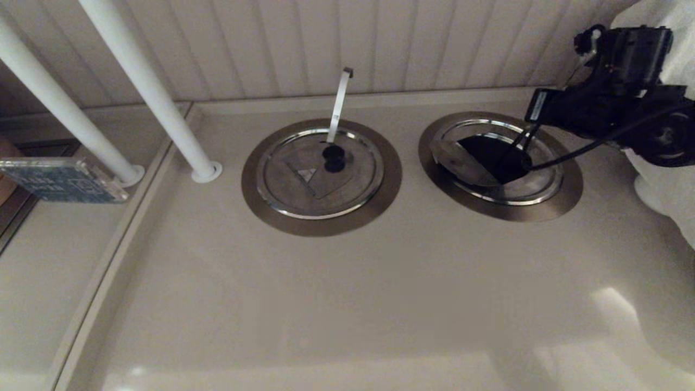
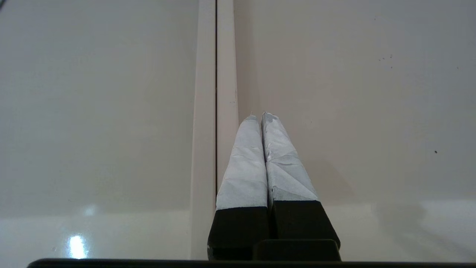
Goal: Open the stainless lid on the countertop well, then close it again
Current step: Stir with a spoon
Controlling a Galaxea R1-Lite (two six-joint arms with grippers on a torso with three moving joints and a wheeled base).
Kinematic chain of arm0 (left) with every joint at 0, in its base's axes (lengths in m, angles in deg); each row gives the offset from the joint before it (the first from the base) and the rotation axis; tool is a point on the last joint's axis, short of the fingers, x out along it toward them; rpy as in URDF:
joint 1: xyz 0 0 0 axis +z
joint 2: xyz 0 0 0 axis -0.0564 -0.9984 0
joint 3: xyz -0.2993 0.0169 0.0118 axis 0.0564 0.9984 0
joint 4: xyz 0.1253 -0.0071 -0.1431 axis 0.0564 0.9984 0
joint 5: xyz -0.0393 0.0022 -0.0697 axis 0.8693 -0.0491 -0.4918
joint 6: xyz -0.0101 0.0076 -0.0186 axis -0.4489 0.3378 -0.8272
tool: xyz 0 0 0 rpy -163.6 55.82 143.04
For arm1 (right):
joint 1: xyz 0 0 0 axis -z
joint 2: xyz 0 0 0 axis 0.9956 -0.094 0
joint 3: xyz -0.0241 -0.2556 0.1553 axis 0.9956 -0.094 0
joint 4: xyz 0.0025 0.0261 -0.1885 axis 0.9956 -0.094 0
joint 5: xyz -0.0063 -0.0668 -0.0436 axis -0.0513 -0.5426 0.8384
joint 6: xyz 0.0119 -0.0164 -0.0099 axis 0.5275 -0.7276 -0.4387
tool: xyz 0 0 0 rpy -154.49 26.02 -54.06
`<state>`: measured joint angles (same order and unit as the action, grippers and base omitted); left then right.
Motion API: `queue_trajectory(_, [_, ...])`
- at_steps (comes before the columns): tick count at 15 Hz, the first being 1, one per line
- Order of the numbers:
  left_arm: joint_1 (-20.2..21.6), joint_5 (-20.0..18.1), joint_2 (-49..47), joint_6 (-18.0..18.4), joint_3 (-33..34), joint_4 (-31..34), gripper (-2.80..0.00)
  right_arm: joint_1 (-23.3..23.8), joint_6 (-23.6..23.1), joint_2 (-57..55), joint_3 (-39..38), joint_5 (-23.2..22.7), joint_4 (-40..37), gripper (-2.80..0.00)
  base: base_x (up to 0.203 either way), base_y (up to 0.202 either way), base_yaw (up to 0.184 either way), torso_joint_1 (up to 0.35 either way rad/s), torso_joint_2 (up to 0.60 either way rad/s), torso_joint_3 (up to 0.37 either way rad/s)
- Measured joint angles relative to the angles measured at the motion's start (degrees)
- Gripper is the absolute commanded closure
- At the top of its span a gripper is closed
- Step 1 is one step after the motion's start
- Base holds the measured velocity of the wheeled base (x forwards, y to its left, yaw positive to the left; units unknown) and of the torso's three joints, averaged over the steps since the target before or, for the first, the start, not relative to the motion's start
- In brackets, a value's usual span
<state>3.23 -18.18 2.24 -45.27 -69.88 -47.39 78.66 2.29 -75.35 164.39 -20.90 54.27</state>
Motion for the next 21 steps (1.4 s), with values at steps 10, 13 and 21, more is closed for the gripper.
queue_trajectory(10, [0.0,0.0,0.0,0.0,0.0,0.0,0.00,-4.9,1.7,8.0,-9.2,-3.7,3.0,0.00,0.000,0.000,0.000,0.000,0.00,0.000])
queue_trajectory(13, [0.0,0.0,0.0,0.0,0.0,0.0,0.00,-6.1,1.7,8.0,-10.7,-5.4,3.2,0.00,0.000,0.000,0.000,0.000,0.00,0.000])
queue_trajectory(21, [0.0,0.0,0.0,0.0,0.0,0.0,0.00,-5.9,0.9,7.6,-12.1,-5.5,3.2,0.00,0.000,0.000,0.000,0.000,0.00,0.000])
